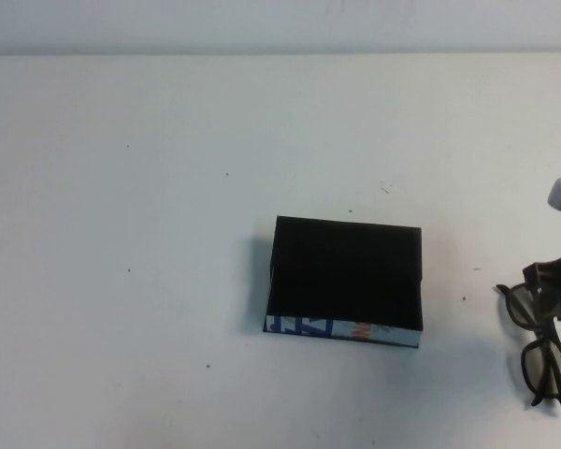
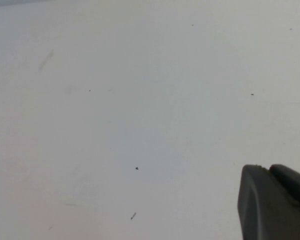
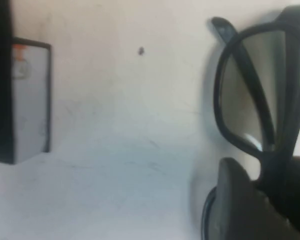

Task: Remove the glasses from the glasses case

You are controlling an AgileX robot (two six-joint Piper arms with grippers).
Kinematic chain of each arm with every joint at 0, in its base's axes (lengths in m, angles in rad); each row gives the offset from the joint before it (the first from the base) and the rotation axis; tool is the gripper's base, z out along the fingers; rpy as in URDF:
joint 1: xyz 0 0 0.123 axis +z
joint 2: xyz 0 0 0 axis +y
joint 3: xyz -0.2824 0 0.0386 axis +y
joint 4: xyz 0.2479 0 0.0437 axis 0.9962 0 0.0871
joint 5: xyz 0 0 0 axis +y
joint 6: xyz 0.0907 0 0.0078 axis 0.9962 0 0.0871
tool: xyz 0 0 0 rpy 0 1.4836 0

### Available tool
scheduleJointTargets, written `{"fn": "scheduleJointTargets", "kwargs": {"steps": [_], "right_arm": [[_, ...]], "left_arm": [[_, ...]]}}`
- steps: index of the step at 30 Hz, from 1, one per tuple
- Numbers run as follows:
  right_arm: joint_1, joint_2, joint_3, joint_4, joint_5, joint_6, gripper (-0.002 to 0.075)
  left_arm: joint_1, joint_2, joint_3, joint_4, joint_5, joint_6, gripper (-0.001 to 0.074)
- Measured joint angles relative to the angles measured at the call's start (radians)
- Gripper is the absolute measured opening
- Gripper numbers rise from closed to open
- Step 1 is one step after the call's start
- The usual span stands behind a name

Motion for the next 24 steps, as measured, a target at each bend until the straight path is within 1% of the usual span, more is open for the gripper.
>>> {"fn": "scheduleJointTargets", "kwargs": {"steps": [3,6,8,14,20,22,24], "right_arm": [[0.0,-0.109,-0.005,0.0,0.009,0.0,0.0134],[0.0,-0.257,-0.005,-0.006,0.001,0.0,0.0046],[0.0,-0.376,-0.005,-0.007,-0.025,-0.01,0.0009],[0.0,-0.696,-0.005,0.003,-0.074,-0.099,-0.0013],[0.0,-0.865,0.001,0.02,-0.077,-0.135,-0.0016],[0.0,-0.911,0.04,0.088,-0.109,-0.187,-0.0016],[0.0,-0.967,0.107,0.197,-0.161,-0.268,-0.0016]], "left_arm": [[0.0,0.0,0.0,0.0,0.0,0.0,-0.0004],[0.0,0.0,0.0,0.0,0.0,0.0,-0.0004],[0.0,0.0,0.0,0.0,0.0,0.0,-0.0004],[0.0,0.0,0.0,0.0,0.0,0.0,-0.0004],[0.0,0.0,0.0,0.0,0.0,0.0,-0.0004],[0.0,0.0,0.0,0.0,0.0,0.0,-0.0005],[0.0,0.0,0.0,0.0,0.0,0.0,-0.0004]]}}
